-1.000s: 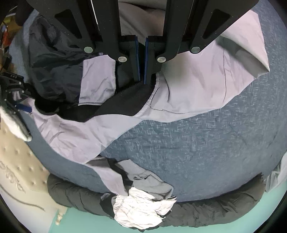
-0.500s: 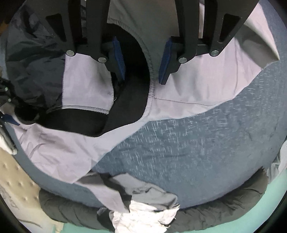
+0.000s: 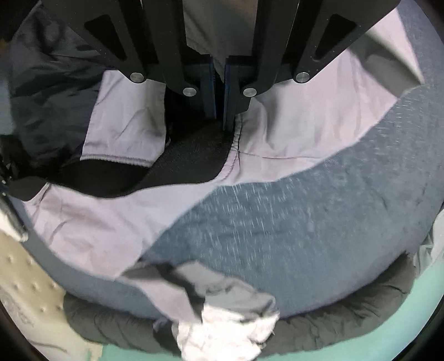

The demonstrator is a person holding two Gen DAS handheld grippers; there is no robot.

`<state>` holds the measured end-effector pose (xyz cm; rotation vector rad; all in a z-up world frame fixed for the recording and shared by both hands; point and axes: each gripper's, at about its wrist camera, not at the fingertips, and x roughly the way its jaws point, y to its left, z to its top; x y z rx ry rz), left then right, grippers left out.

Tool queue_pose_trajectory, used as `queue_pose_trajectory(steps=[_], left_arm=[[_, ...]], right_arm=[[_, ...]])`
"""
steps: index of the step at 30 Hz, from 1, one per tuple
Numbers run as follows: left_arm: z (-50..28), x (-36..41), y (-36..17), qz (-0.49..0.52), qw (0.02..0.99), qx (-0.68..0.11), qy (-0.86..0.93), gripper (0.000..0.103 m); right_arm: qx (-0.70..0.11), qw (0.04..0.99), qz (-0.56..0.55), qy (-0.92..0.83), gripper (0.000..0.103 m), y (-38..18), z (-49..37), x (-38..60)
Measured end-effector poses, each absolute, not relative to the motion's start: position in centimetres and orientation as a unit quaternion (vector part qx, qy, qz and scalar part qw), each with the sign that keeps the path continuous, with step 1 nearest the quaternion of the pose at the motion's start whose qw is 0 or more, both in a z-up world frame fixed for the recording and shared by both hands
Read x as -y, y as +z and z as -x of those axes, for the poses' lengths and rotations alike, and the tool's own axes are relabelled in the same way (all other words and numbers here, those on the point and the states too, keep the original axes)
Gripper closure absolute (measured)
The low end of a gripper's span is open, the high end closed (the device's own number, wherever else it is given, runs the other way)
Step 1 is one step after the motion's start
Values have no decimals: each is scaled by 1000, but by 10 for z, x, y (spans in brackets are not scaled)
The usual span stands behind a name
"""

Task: Fold clothes
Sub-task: 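Grasp the collar with the left tool while the right tool grasps the black-trimmed jacket edge, then lift the grey jacket high off the bed with both tools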

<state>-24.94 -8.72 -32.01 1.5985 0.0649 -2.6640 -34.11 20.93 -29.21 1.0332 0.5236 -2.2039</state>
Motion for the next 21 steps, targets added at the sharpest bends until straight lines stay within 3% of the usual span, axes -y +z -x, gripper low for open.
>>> queue_pose_trajectory(steps=[12,21], left_arm=[[194,83,-113,-365,31,-3,-931,99],[143,82,1,-295,39,8,-955,100]], right_arm=[[-178,321,-252,-896,97,-109,286,-225],[-166,312,-167,-920,97,17,241,-252]])
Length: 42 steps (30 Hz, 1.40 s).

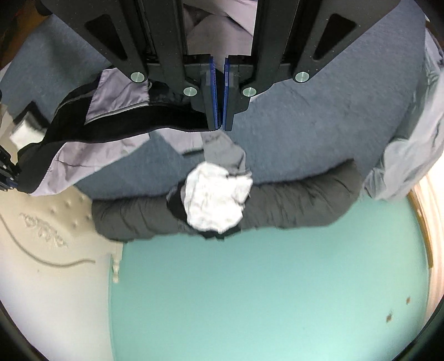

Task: Fold clothes
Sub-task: 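Lift the grey jacket high off the bed with both tools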

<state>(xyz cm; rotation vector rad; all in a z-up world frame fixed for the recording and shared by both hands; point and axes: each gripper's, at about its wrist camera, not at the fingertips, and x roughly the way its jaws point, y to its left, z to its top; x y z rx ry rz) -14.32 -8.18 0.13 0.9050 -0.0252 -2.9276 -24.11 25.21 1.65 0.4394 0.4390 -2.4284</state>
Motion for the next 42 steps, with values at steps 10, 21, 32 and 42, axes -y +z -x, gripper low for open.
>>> queue_pose_trajectory(steps=[10,21,32,42], left_arm=[[95,66,150,-200,45,41,-978,100],[40,44,294,-103,49,59,-992,100],[-4,26,327,-81,38,84,-992,100],[0,30,271,-120,31,78,-989,100]], right_arm=[[-144,292,-78,-942,97,155,198,-275],[-145,256,-6,-956,97,286,150,-302],[-152,231,-2,-961,97,300,125,-310],[-151,237,-46,-959,97,245,121,-305]])
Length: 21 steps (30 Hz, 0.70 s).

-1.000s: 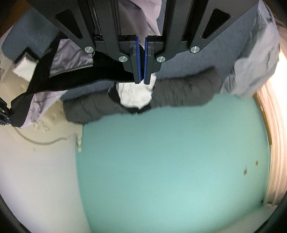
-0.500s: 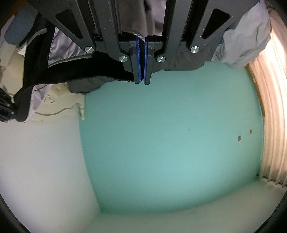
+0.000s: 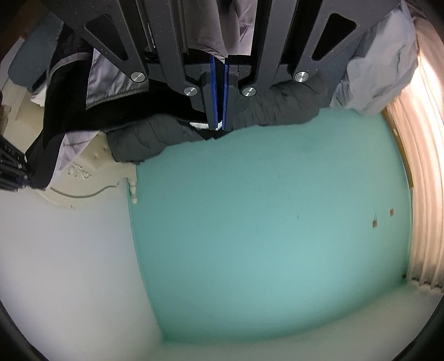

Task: Fold clothes
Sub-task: 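Lift the grey jacket high off the bed with both tools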

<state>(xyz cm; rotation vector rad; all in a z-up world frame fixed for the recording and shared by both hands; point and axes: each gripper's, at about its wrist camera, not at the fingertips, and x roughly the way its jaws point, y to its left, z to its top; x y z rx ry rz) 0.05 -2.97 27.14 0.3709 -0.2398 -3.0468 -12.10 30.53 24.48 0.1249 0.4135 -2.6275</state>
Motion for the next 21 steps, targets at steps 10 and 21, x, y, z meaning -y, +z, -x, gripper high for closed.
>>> queue_pose_trajectory(steps=[10,21], left_arm=[[22,36,216,-173,37,66,-982,100],[85,36,174,-223,38,67,-972,100]], right_arm=[[-152,249,-91,-952,97,191,140,-306],[-144,260,-136,-945,97,159,191,-295]])
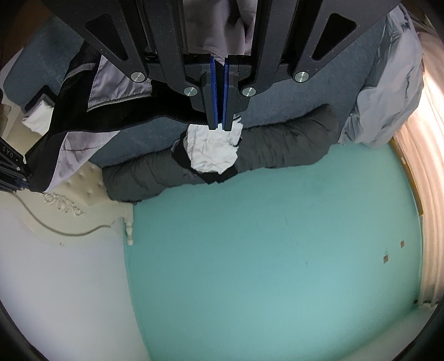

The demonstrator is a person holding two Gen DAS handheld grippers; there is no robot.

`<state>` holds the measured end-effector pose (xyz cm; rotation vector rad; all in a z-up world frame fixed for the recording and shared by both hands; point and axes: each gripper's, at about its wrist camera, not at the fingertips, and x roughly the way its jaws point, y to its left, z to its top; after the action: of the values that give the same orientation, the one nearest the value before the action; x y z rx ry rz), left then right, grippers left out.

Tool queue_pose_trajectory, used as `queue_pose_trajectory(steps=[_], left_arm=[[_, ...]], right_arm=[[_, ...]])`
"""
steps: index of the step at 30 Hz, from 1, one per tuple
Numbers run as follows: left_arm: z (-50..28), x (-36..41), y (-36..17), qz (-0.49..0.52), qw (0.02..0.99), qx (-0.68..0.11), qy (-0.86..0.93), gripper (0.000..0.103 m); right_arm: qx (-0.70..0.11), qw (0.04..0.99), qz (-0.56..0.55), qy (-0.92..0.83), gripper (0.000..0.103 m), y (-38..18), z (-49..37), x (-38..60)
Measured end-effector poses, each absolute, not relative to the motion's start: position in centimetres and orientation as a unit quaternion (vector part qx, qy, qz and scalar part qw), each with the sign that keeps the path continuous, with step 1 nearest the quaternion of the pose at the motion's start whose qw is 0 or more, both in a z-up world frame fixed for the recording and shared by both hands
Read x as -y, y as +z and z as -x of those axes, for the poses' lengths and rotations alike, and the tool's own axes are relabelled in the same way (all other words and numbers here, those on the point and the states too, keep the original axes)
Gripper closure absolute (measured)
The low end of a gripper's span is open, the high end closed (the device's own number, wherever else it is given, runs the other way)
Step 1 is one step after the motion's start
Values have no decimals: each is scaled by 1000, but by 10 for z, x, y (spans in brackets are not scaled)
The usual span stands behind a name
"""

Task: Fold clothes
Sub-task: 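Lift the grey jacket high off the bed with both tools, then lower the jacket folded lengthwise onto the bed and open both tools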

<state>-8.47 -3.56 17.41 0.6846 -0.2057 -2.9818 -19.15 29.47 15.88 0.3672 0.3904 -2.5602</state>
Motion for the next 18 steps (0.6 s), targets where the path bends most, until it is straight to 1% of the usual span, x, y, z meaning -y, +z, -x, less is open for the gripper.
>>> queue_pose_trajectory(steps=[5,10,18], left_arm=[[139,52,137,-251,37,58,-966,100],[207,76,86,-286,35,46,-956,100],[310,104,-7,-339,35,26,-940,100]], right_arm=[[-146,263,-164,-940,97,129,237,-273],[-150,263,-196,-933,97,87,295,-245],[-184,256,-247,-916,97,11,391,-205]])
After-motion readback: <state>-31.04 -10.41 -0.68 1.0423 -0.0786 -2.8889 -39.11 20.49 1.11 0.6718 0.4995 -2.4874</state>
